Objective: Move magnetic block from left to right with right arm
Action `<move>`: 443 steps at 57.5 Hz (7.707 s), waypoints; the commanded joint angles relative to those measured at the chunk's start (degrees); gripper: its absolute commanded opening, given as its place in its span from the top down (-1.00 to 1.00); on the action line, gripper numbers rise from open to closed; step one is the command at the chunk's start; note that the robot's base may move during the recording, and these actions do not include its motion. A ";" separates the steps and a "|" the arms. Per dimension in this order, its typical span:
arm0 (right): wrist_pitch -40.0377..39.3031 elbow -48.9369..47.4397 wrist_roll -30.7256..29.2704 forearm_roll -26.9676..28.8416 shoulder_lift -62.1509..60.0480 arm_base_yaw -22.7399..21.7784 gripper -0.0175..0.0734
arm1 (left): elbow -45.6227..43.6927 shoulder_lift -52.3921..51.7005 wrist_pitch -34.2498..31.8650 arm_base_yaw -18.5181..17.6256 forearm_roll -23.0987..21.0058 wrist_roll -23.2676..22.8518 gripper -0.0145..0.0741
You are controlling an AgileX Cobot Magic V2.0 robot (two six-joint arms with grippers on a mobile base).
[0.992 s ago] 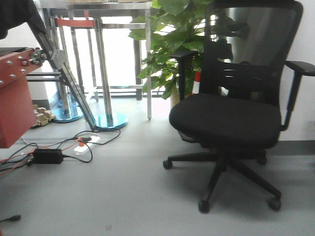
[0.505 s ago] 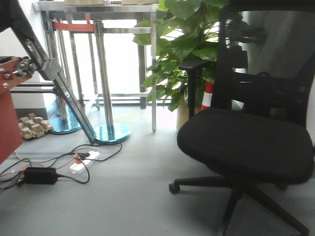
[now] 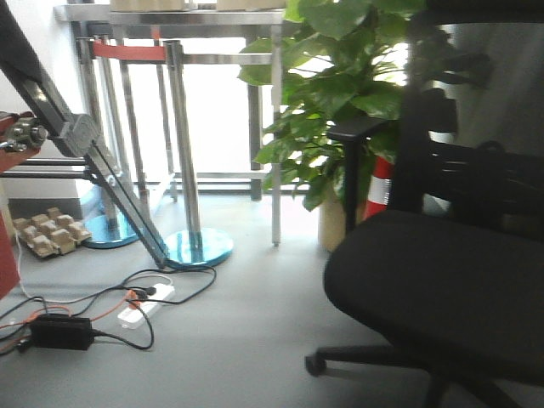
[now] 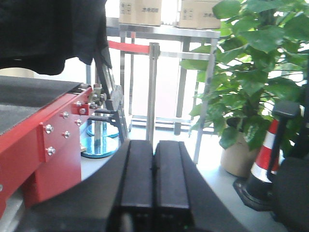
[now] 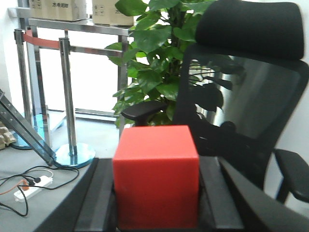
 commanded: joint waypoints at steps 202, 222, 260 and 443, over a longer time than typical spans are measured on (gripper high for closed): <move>-6.25 -1.65 -0.42 0.24 0.76 -0.27 -0.10 | 0.44 -0.56 -5.23 -0.16 -0.40 0.14 0.96; 1.65 -6.38 0.43 9.17 9.85 -0.27 -0.10 | 0.44 -0.56 -5.23 -0.16 -0.40 0.14 0.96; 12.31 -27.49 16.61 4.89 55.35 16.28 -0.10 | 0.44 -0.56 -5.23 -0.16 -0.40 0.14 0.96; -21.29 -0.88 2.58 -0.31 29.98 8.23 0.57 | 0.44 -0.56 -5.23 -0.16 -0.40 0.14 0.96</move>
